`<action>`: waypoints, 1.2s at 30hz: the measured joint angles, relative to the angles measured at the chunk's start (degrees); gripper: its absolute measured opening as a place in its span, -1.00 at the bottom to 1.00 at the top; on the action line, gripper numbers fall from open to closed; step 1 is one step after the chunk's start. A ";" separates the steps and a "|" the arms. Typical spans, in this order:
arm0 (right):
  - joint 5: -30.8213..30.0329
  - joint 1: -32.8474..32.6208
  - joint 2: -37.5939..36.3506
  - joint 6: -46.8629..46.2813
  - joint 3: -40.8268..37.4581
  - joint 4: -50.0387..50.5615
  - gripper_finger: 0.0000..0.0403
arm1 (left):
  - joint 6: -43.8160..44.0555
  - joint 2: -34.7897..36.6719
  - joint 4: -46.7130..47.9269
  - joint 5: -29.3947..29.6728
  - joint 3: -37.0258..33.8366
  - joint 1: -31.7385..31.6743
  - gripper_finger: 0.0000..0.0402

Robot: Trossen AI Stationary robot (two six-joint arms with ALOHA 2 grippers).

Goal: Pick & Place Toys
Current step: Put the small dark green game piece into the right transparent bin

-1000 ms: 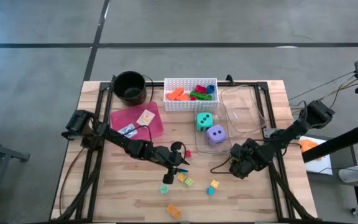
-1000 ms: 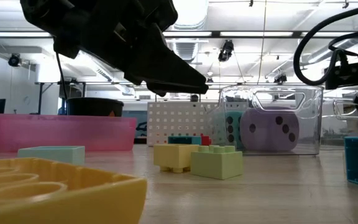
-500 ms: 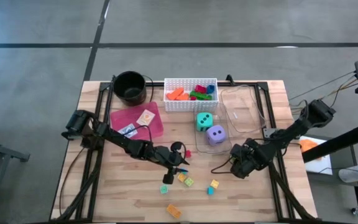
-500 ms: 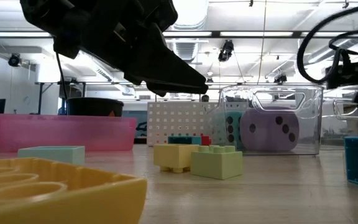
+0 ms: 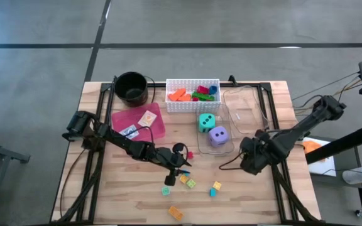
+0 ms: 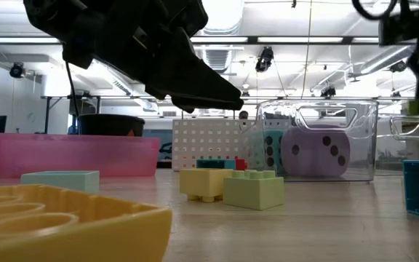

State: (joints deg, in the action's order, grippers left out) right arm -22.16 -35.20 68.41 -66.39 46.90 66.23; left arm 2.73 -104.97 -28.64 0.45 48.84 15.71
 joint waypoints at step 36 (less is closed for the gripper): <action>-10.98 42.09 -20.61 25.89 -11.67 -11.02 -0.04 | -1.46 0.00 -0.07 0.02 0.00 -0.11 -0.26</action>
State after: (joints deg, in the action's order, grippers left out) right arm -33.14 6.89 47.80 -40.50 35.24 55.22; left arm 1.27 -104.97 -28.71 0.47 48.84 15.59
